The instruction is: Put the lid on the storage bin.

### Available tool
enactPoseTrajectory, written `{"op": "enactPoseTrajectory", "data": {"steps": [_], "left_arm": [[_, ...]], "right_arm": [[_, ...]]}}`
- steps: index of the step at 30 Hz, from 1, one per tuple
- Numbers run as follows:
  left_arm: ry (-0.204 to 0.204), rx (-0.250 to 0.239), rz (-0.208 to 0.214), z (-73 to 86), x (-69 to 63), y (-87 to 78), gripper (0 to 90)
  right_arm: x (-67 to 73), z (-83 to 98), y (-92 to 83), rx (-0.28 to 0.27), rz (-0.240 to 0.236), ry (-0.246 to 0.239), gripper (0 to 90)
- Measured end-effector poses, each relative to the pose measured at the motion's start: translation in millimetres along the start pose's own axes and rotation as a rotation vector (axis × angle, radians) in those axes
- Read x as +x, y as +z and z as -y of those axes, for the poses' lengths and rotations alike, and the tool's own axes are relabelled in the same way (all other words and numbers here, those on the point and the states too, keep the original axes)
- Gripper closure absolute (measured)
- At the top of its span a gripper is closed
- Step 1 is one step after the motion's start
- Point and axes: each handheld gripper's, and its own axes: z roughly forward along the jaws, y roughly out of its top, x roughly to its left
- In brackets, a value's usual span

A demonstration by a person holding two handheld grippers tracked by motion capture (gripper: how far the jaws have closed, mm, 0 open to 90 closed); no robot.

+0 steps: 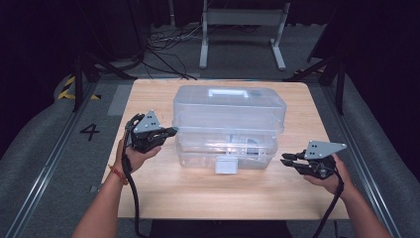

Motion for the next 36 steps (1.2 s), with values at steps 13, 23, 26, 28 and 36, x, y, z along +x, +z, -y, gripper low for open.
{"op": "enactPoseTrajectory", "data": {"steps": [13,23,26,28,36], "left_arm": [[0.006,0.04,-0.007,14.2,-5.4,0.6,90.0],[0.004,0.092,-0.004,22.7,-6.2,2.2,89.9],[0.011,0.117,-0.004,25.9,-7.0,2.3,89.9],[0.013,0.142,-0.001,28.9,-8.2,3.9,89.9],[0.011,0.16,0.008,37.6,-11.3,5.1,89.9]], "right_arm": [[2.3,-0.7,3.3,0.002,-0.01,0.0,77.7],[4.6,-1.3,6.2,0.014,-0.023,0.0,77.6],[4.5,-1.1,6.8,0.019,-0.023,-0.002,77.6],[4.3,-1.0,6.8,0.019,-0.022,-0.004,77.6],[4.1,-0.4,6.1,0.018,-0.017,-0.005,77.7]]}}
